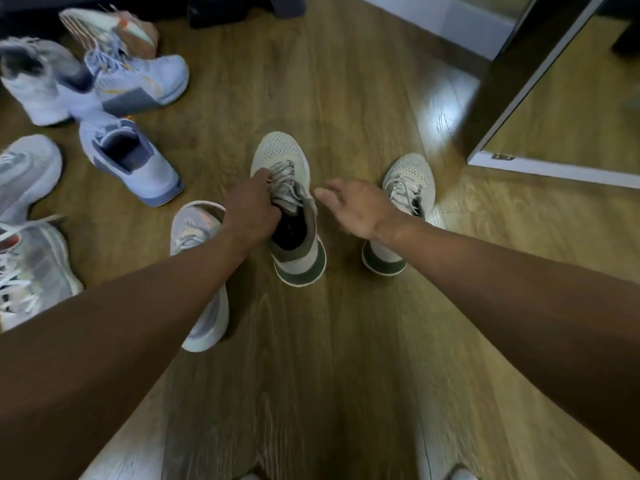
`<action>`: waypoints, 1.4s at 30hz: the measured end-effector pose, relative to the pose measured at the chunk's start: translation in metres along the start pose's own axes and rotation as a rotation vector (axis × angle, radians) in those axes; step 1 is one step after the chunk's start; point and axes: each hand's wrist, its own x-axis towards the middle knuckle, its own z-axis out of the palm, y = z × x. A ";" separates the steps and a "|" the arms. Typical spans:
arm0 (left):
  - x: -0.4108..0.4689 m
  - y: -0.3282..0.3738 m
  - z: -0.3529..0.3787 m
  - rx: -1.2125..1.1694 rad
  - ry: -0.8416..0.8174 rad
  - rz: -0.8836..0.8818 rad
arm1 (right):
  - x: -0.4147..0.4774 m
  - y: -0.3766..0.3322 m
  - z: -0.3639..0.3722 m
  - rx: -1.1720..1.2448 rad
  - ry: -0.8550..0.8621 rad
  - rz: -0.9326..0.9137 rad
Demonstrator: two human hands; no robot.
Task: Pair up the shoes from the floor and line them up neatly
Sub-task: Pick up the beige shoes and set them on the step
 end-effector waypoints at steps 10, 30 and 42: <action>0.011 0.034 0.034 0.209 -0.126 0.092 | 0.015 0.085 0.006 -0.086 -0.013 0.531; 0.012 0.003 0.046 0.272 -0.163 0.093 | -0.030 0.130 -0.022 1.171 0.192 0.598; 0.008 -0.006 0.035 0.175 -0.112 0.099 | -0.024 0.118 -0.026 1.118 0.049 0.603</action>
